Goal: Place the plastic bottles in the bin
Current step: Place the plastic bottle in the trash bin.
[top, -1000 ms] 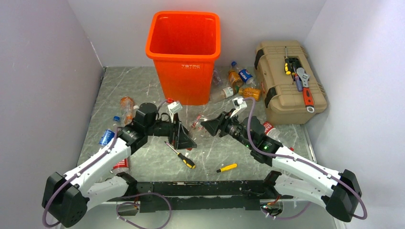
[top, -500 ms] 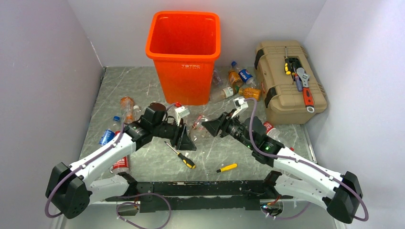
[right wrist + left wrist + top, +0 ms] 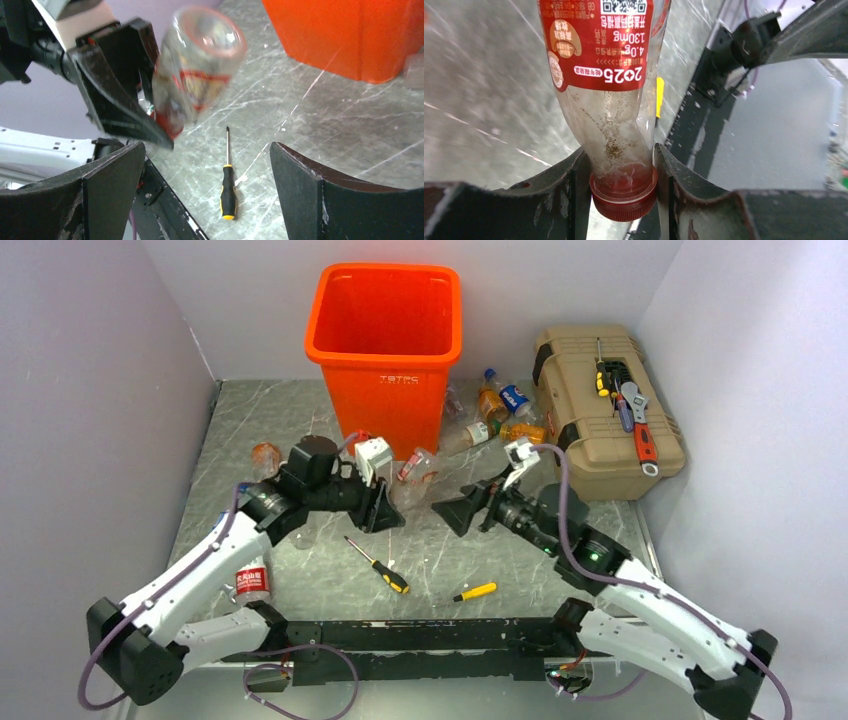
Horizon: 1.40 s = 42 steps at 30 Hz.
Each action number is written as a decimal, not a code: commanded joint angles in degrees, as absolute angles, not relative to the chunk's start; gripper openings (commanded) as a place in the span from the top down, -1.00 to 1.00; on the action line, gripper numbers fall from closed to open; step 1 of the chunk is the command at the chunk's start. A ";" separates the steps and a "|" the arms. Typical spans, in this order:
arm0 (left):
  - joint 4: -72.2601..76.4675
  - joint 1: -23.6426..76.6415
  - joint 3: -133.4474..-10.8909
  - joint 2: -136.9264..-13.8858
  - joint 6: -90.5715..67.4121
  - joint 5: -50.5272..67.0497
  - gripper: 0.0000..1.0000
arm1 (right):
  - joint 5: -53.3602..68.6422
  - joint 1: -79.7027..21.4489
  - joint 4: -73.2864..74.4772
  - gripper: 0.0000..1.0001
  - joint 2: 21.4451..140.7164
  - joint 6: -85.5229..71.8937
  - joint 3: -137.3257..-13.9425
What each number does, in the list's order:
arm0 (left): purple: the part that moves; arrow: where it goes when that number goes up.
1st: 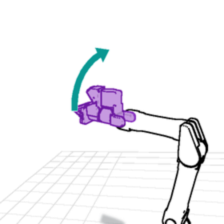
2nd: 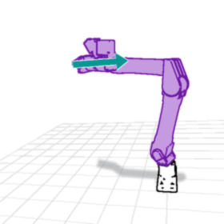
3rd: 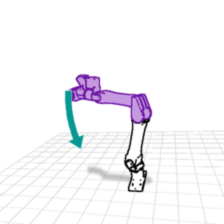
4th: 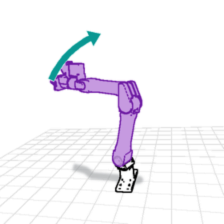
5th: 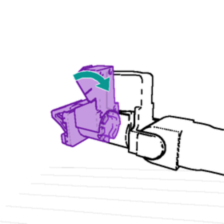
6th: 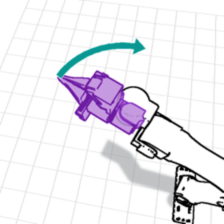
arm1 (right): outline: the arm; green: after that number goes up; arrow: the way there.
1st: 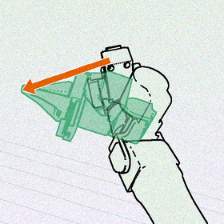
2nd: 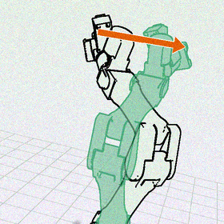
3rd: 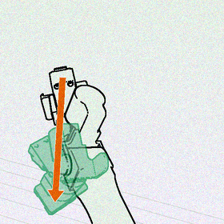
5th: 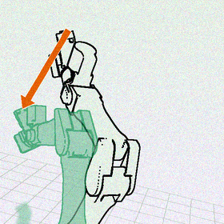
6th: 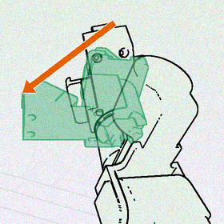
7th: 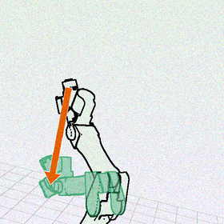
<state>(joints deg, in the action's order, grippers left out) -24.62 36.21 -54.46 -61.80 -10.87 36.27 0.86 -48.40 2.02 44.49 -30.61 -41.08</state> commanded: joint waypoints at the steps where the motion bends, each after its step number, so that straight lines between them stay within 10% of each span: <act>1: -31.12 36.82 -63.34 -57.16 5.42 28.11 1.00 | 3.80 -48.34 13.72 -1.00 37.01 -25.25 -48.00; 17: -15.11 55.71 -44.78 -47.65 98.81 2.58 1.00 | 16.52 -48.26 30.80 -1.00 40.74 -28.02 -59.32; 42: -18.35 59.24 -45.60 -49.09 111.03 1.56 1.00 | 33.93 -45.78 17.30 -1.00 57.09 -27.91 -49.61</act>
